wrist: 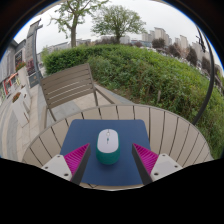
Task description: Arrange mouse
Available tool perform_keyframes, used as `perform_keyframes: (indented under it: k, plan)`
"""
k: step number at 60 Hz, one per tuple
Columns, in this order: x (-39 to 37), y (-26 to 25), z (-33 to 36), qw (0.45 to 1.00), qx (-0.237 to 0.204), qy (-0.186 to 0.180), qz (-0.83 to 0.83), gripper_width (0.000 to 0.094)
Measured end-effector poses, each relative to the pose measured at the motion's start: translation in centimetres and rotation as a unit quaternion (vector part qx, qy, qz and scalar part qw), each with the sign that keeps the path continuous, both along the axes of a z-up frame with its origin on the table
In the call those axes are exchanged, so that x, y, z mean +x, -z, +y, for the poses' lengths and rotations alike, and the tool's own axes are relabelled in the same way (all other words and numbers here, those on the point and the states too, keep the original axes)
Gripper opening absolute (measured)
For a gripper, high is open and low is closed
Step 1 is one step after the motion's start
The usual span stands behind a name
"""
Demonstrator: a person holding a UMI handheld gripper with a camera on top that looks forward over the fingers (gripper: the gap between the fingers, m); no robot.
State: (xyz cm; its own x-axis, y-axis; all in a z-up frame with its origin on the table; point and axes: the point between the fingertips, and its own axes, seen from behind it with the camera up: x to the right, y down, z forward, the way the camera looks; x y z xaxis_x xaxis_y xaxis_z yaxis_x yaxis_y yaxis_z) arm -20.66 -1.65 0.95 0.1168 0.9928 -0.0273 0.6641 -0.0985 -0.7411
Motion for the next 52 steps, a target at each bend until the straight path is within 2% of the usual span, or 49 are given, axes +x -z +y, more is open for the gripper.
perform_keyframes:
  k: [6, 16, 20, 30, 40, 46, 52]
  plan:
    - [4.7, -4.9, 0.9, 1.000, 0.003, 0.003, 0.000, 0.0854]
    - [17.7, -11.6, 1.3, 0.998, 0.024, -0.050, -0.021, 0.0860]
    - [23.3, -13.1, 1.3, 0.996, 0.029, -0.072, -0.035, 0.0851]
    - [33.8, -14.7, 2.5, 0.994, 0.041, -0.077, -0.066, 0.0852]
    - [36.4, -15.6, 2.7, 0.995, 0.018, -0.071, -0.062, 0.0854]
    - [35.9, -15.6, 4.5, 0.996, 0.041, -0.059, -0.053, 0.0860]
    - [35.8, -15.9, 4.3, 0.996, 0.034, -0.065, -0.050, 0.0862]
